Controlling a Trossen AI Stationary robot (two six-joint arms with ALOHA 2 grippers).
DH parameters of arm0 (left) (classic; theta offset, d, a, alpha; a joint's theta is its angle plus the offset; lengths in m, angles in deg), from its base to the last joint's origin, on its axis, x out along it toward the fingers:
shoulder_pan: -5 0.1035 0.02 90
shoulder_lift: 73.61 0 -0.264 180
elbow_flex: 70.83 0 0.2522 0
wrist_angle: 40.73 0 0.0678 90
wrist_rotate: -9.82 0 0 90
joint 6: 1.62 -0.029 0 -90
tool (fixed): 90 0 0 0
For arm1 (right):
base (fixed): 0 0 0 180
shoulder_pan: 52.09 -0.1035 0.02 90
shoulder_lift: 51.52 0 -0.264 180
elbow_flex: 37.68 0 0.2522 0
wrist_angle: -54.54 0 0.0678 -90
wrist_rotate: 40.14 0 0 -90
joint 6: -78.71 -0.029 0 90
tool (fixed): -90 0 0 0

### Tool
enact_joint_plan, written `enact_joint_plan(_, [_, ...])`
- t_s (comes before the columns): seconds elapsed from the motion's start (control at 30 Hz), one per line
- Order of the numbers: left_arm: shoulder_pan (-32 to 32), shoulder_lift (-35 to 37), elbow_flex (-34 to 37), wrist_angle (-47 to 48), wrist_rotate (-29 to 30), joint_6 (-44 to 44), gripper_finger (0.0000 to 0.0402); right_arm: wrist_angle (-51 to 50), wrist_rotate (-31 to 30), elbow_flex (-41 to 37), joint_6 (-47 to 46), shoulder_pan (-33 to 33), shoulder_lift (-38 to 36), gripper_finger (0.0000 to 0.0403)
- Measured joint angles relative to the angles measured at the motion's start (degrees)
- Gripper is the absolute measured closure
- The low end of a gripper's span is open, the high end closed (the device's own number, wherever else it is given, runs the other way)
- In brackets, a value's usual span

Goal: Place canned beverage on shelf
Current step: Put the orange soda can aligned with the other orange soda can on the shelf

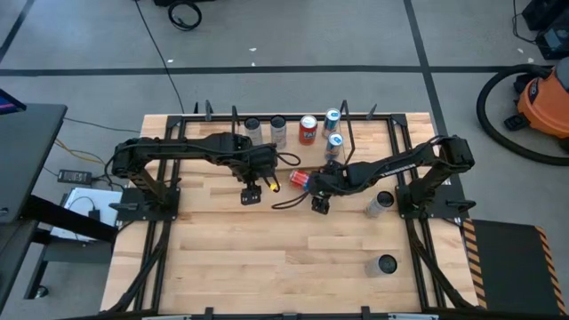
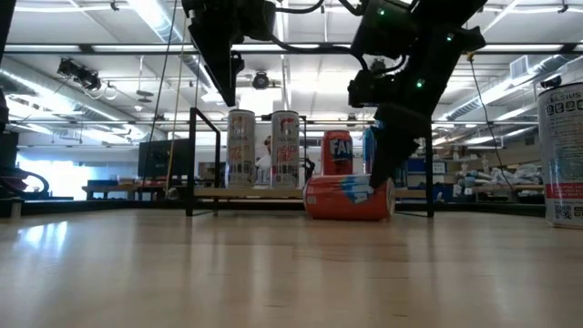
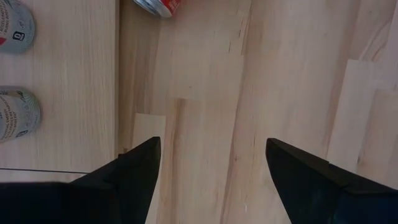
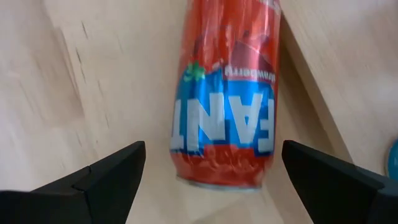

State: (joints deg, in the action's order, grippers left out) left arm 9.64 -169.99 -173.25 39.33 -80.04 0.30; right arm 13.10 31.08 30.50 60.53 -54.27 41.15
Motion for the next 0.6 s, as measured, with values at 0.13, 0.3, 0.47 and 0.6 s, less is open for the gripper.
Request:
enact_joint_plan(0.13, [0.0, 0.0, 0.0, 0.0, 0.0, -0.1, 0.0111, 1.1, 1.0, 0.0, 0.0, 0.5, 0.0, 0.0016])
enact_joint_plan(0.3, [0.0, 0.0, 0.0, 0.0, 0.0, -0.1, 0.0111, 2.7, 0.6, -0.7, -0.1, 0.7, 0.0, 0.0015])
enact_joint_plan(0.47, [0.0, 0.0, 0.0, 0.0, 0.0, -0.2, 0.0111, 5.3, 0.9, -3.5, -2.5, 1.1, 0.0, 0.0016])
enact_joint_plan(0.6, [0.0, 0.0, 0.0, 0.0, 0.0, -0.2, 0.0111, 5.9, 0.7, -3.9, -2.7, 1.2, 0.0, 0.0016])
